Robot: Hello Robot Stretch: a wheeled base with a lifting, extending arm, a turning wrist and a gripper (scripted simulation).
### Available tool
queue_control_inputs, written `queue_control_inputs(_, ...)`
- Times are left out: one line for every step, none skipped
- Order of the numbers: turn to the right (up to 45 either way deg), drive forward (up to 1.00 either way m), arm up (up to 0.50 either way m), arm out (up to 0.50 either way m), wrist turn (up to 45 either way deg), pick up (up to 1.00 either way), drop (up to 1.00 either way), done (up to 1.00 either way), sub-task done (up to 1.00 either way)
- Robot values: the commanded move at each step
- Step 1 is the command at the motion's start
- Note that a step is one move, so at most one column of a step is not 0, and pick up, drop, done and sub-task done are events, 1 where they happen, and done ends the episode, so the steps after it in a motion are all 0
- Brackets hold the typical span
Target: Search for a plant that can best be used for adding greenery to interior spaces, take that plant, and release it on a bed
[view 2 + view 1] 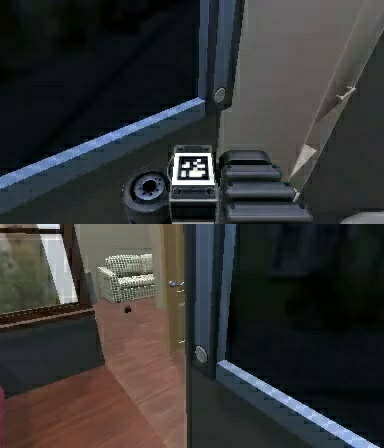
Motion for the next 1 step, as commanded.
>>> queue_control_inputs(-45.0, 0.00, 0.00, 0.00, 0.0, 0.00, 0.00, 0.00, 0.00)
